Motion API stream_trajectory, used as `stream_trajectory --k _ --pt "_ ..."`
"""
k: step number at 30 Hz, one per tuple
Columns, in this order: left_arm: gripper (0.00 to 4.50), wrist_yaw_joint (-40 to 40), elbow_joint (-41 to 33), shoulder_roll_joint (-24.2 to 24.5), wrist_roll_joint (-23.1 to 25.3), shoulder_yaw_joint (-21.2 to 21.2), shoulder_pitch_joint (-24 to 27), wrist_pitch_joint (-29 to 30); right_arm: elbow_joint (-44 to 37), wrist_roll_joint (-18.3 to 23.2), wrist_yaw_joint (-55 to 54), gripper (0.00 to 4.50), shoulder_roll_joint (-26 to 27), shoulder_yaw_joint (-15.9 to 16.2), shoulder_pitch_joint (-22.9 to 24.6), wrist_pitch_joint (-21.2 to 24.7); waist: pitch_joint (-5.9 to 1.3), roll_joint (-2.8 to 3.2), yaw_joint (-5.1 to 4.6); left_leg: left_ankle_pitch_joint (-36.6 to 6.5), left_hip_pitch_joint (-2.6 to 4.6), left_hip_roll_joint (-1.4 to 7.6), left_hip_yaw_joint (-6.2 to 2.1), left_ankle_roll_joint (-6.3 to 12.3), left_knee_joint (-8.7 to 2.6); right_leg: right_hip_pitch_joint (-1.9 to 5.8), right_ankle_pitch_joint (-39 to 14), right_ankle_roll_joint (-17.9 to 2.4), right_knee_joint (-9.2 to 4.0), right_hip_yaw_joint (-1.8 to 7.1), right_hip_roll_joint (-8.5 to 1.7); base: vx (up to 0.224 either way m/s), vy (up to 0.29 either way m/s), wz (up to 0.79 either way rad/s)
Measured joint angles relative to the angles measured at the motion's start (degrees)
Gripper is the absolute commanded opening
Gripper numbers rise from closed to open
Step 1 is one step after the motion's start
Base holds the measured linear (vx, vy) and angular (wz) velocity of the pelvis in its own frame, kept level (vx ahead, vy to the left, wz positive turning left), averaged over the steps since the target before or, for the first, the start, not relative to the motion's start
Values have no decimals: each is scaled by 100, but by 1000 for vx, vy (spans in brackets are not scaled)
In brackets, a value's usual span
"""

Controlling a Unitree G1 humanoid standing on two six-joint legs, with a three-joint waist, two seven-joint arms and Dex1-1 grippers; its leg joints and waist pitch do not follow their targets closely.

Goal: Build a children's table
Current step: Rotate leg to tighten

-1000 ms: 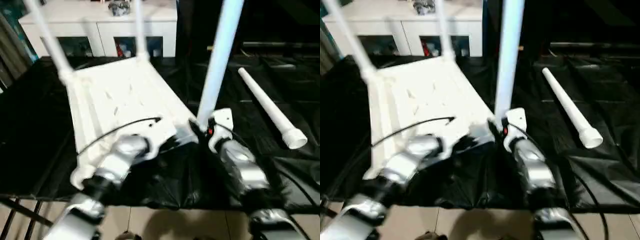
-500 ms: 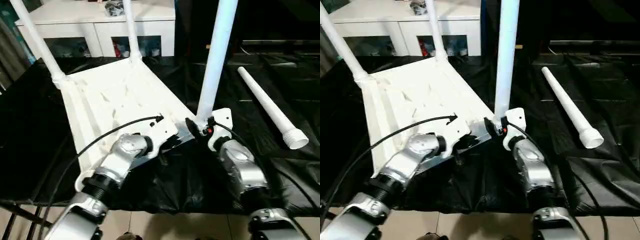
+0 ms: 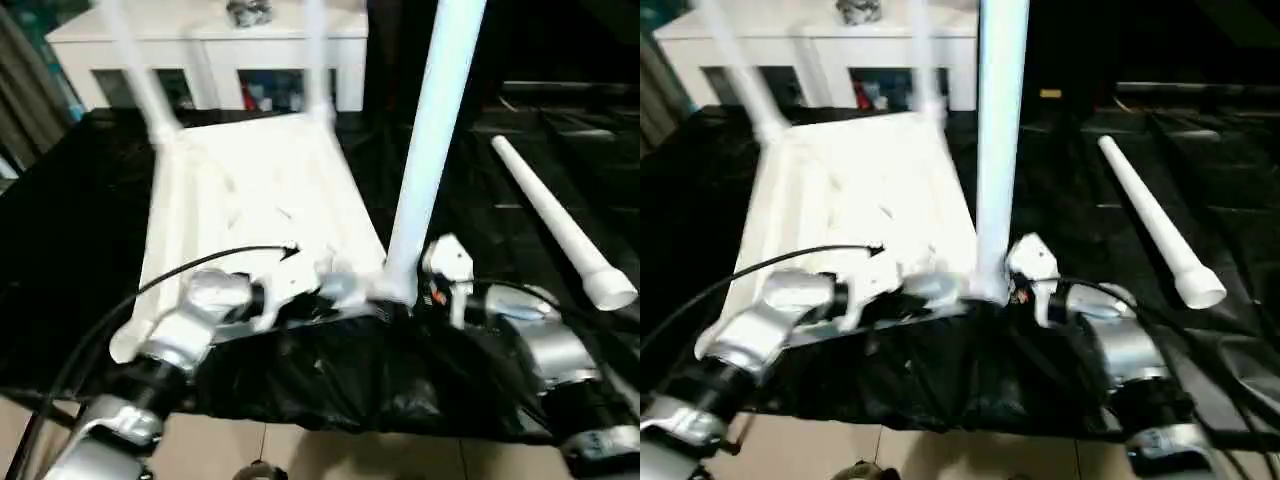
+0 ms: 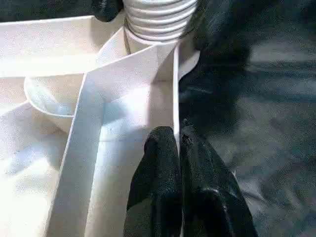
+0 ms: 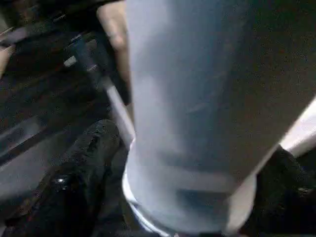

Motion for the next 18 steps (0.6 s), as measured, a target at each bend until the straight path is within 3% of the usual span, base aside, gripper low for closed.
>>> stream_trajectory --k 9,15,18 --pt "0 -404 16 108 -49 -58 0 -172 -167 104 617 280 -223 114 -9 223 1 -8 72 0 1 0 1 0 -1 0 0 1 3 2 0 0 0 0" --pt "0 -405 20 79 -56 -62 0 -182 -242 117 584 274 -152 98 30 342 1 -8 78 0 1 0 2 0 -1 0 -1 1 2 2 0 0 0 0" --pt "0 -114 99 -32 30 9 -16 -81 -206 83 2 274 106 -105 145 363 -10 -25 58 0 15 1 2 -1 -2 5 0 1 10 2 1 0 0 0"
